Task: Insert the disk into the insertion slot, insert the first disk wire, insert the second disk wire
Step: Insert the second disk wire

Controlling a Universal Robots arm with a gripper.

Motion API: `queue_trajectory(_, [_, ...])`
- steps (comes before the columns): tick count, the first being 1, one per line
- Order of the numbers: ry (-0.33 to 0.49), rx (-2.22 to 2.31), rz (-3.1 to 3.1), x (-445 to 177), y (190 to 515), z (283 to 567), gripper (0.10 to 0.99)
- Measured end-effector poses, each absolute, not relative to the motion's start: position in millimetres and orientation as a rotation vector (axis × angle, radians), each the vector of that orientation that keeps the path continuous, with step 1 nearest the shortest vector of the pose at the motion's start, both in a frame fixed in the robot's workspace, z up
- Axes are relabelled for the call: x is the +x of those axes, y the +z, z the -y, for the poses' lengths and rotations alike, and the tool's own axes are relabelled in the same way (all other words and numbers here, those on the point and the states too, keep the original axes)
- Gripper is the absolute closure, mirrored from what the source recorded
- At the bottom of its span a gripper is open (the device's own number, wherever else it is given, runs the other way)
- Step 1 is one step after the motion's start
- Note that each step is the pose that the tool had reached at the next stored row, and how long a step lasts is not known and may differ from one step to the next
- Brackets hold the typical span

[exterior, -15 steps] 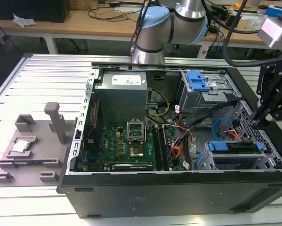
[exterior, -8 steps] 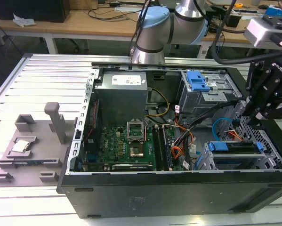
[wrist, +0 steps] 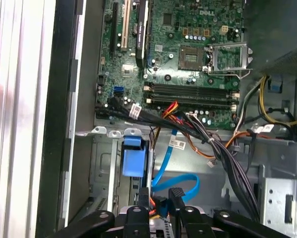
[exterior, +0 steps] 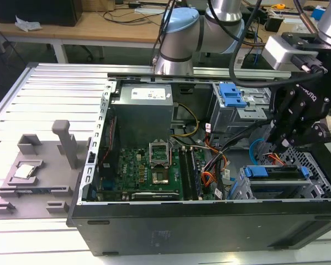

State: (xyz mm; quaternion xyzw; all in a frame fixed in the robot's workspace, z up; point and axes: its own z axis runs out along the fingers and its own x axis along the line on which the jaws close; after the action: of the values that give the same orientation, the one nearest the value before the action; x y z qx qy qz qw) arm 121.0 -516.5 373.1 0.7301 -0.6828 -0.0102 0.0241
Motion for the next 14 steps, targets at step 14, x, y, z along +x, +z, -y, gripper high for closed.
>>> queue_trajectory(14, [-0.03,2.259,2.112,121,373,527,0.922])
